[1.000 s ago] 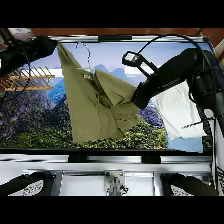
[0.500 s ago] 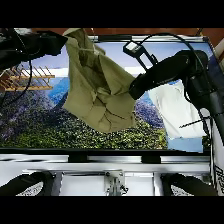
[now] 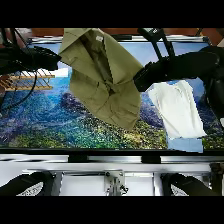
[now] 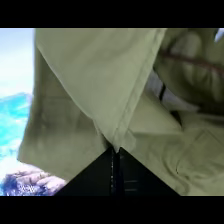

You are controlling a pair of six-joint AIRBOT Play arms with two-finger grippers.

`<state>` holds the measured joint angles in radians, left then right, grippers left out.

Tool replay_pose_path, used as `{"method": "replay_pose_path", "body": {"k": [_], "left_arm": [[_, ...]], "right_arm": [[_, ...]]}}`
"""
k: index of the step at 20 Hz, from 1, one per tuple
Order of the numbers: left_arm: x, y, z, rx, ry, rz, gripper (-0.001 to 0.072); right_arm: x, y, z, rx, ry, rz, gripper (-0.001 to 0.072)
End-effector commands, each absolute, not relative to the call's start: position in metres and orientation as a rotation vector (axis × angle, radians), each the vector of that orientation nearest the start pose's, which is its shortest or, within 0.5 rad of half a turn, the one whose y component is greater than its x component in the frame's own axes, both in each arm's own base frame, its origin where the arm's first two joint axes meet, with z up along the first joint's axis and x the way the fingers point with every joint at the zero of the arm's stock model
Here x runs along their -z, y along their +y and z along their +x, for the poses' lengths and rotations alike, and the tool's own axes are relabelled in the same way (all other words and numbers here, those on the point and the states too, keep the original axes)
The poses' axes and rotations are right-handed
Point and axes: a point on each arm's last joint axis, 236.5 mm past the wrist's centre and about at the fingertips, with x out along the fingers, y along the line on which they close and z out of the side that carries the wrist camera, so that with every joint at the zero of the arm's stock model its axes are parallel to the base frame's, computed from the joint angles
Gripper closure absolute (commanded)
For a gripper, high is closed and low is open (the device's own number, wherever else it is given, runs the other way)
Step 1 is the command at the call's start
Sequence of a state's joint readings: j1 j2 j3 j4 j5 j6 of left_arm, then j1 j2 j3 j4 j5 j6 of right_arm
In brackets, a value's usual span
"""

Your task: Fold the shirts.

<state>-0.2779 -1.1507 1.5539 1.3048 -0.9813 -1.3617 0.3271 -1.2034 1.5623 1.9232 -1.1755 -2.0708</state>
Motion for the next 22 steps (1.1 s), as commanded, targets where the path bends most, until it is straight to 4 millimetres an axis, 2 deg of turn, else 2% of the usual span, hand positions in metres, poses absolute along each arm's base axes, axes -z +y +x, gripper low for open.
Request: {"method": "replay_pose_path", "body": {"k": [1, 3, 5, 7, 9, 12, 13, 16, 17, 19, 22], "left_arm": [[-0.238, -0.193, 0.412, 0.545, 0.623, 0.109, 0.0672], [-0.224, -0.206, 0.407, 0.577, 0.664, 0.132, 0.0672], [-0.213, -0.206, 0.409, 0.573, 0.696, 0.149, 0.0672], [-0.204, -0.200, 0.418, 0.542, 0.701, 0.187, 0.0672], [-0.206, -0.202, 0.428, 0.532, 0.668, 0.183, 0.0654], [-0.240, -0.205, 0.444, 0.515, 0.525, 0.156, 0.0306], [-0.256, -0.205, 0.448, 0.509, 0.470, 0.146, 0.0282], [-0.316, -0.205, 0.454, 0.493, 0.297, 0.118, 0.0282], [-0.329, -0.204, 0.454, 0.490, 0.260, 0.112, 0.0283], [-0.341, -0.203, 0.453, 0.488, 0.232, 0.110, 0.0283], [-0.341, -0.200, 0.454, 0.477, 0.235, 0.127, 0.0283]], "right_arm": [[-0.248, 0.212, 0.399, -0.705, 0.551, -0.266, 0.0644], [-0.258, 0.214, 0.404, -0.695, 0.511, -0.247, 0.0644], [-0.262, 0.217, 0.405, -0.699, 0.493, -0.230, 0.0643], [-0.263, 0.219, 0.404, -0.709, 0.492, -0.215, 0.0644], [-0.265, 0.222, 0.403, -0.718, 0.486, -0.201, 0.0644], [-0.266, 0.223, 0.403, -0.722, 0.486, -0.195, 0.0644], [-0.267, 0.223, 0.404, -0.715, 0.484, -0.182, 0.0644], [-0.284, 0.221, 0.416, -0.677, 0.412, -0.144, 0.0645], [-0.292, 0.220, 0.422, -0.660, 0.374, -0.138, 0.0645], [-0.307, 0.216, 0.431, -0.628, 0.305, -0.128, 0.0646], [-0.326, 0.205, 0.446, -0.560, 0.207, -0.154, 0.0646]]}}
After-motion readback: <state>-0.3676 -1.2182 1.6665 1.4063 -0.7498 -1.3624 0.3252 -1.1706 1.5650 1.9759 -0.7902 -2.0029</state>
